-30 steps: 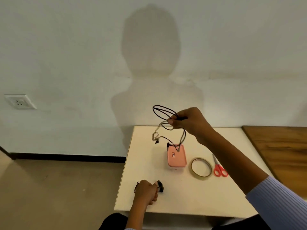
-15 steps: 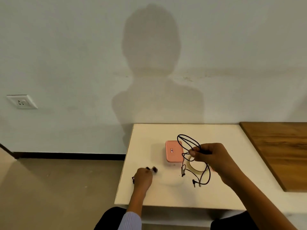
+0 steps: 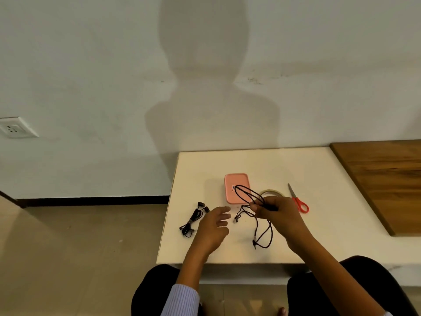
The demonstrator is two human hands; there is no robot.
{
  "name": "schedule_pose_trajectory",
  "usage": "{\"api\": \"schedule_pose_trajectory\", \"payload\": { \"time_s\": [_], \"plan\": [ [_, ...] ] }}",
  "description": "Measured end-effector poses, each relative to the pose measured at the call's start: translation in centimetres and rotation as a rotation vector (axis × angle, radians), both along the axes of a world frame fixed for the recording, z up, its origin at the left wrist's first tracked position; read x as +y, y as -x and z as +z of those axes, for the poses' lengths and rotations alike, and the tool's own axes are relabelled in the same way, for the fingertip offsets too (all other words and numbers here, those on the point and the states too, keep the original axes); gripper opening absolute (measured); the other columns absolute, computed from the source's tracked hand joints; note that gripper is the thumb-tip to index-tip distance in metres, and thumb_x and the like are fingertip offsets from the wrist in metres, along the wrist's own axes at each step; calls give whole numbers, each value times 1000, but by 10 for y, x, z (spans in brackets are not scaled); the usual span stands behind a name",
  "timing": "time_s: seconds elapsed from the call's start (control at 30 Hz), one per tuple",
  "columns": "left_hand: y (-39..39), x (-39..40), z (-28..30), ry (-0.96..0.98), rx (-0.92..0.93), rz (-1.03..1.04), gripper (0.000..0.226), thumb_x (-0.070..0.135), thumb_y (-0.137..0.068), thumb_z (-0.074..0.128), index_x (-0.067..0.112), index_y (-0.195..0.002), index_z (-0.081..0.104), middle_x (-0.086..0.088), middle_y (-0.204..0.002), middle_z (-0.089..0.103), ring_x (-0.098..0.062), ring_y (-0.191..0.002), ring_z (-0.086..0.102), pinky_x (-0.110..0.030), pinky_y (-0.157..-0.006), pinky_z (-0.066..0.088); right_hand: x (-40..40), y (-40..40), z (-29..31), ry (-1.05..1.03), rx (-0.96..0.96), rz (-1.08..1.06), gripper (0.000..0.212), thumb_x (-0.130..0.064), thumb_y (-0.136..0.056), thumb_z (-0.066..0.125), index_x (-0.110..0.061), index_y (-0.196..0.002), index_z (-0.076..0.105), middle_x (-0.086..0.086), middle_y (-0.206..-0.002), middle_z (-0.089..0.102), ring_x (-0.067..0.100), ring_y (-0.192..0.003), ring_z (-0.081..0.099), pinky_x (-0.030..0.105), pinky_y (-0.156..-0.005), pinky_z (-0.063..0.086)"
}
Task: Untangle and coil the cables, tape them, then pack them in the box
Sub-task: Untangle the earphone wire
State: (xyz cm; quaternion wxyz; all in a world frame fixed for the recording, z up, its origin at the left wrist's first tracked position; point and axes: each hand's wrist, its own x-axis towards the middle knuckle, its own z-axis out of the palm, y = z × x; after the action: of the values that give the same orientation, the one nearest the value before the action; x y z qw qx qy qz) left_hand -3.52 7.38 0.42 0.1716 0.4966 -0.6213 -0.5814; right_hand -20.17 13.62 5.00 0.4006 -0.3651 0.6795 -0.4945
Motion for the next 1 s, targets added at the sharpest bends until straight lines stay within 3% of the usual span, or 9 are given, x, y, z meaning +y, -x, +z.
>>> {"api": "schedule_pose_trajectory", "payload": {
  "time_s": [0.1,0.23,0.37,0.43,0.6,0.77,0.87,1.0],
  "plan": [
    [0,3,0,50,-6,-51,57,-2,-76,70,21,-126,53,-3,-120,62,-16,-105,59,-17,-77,51,1,2,3,35,-84,10,9,-8,-80,71,-5,-88,73,8,-80,70,15,-75,67,17,-67,55],
    [3,10,6,64,-97,27,56,15,-65,84,19,-111,52,0,-104,59,-17,-93,60,-19,-69,50,2,2,3,62,-245,-9,10,-6,-82,68,-1,-90,72,-3,-73,70,14,-78,69,21,-73,56],
    [0,16,9,71,-161,-203,56,16,-61,86,20,-105,52,1,-104,61,-13,-94,61,-20,-71,52,2,2,3,66,-426,-75,8,-5,-83,65,-3,-90,70,3,-79,71,18,-84,68,27,-82,55],
    [4,22,10,114,-143,-252,58,24,-59,88,25,-106,56,5,-106,63,-9,-94,61,-18,-70,51,1,2,2,64,-568,-120,8,-3,-84,63,-2,-89,70,5,-81,72,16,-83,68,23,-78,55],
    [9,23,15,156,-102,-275,27,20,-68,83,20,-93,70,7,-86,70,4,-62,61,-11,-62,47,-4,0,-3,47,-890,-246,10,0,-85,60,3,-92,67,10,-84,71,14,-76,69,19,-68,58],
    [10,26,20,162,-63,-281,11,20,-72,80,17,-81,75,10,-71,69,3,-58,58,-10,-59,43,-7,0,-7,41,-1198,-333,13,2,-87,57,7,-97,63,14,-81,70,16,-66,70,24,-69,58],
    [2,23,27,109,17,-217,16,16,-69,82,10,-82,75,1,-66,72,-8,-55,62,-17,-53,45,-5,4,-12,33,-1150,-374,9,3,-86,58,7,-91,64,15,-78,69,18,-69,68,24,-70,57],
    [-19,15,44,56,159,-86,18,4,-69,80,4,-82,69,-10,-65,71,-18,-54,66,-23,-50,49,5,12,-21,-76,-696,-348,10,1,-84,64,7,-91,66,17,-86,67,21,-75,64,22,-65,59]
  ]
}}
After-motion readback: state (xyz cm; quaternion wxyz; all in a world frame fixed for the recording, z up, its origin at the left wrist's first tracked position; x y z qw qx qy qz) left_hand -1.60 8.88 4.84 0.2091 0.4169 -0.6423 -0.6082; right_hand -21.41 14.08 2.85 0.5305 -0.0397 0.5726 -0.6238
